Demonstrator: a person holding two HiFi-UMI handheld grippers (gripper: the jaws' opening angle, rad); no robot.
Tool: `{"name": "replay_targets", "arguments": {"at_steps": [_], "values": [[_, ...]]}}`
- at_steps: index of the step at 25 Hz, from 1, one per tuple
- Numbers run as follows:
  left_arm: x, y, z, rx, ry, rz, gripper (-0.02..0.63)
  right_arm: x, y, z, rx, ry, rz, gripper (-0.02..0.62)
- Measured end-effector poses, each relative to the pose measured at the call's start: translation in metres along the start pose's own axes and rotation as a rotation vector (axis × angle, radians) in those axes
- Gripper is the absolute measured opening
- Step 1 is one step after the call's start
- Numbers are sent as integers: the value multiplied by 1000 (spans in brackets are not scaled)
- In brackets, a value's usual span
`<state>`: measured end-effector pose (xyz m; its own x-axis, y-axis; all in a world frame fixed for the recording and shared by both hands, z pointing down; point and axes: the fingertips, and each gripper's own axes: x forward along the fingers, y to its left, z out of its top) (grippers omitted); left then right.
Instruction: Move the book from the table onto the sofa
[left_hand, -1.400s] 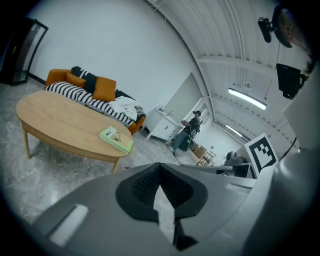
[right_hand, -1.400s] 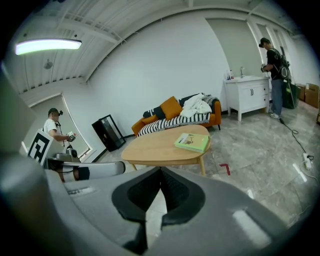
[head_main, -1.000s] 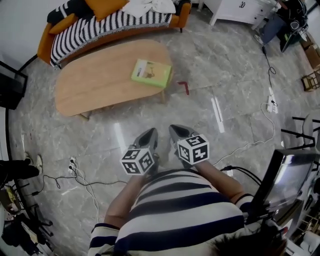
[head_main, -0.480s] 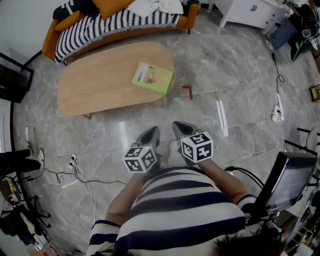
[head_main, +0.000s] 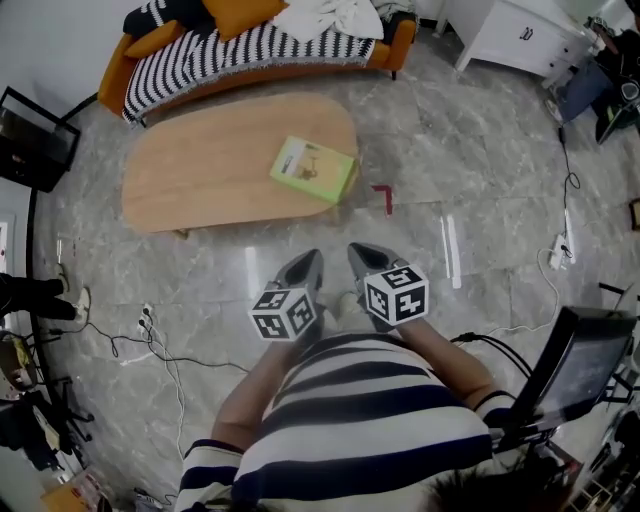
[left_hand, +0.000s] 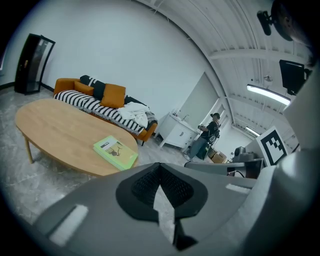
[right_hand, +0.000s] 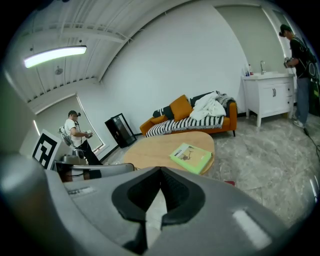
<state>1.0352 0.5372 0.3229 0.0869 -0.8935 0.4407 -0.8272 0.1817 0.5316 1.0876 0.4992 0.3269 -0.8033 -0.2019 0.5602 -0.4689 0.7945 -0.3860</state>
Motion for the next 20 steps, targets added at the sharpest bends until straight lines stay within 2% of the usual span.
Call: {"name": "replay_targets", "arguments": {"at_steps": [8,13,20], "values": [[9,6,8,19,8,-48,2,25,8,-3,17,35,32,-2],[31,27,11,-16,33,-35,2,38,-9,10,27,31,-10,-2],[62,39,30,-17,78,-56,2,59,-23,25,44,52,-42,-2]]}}
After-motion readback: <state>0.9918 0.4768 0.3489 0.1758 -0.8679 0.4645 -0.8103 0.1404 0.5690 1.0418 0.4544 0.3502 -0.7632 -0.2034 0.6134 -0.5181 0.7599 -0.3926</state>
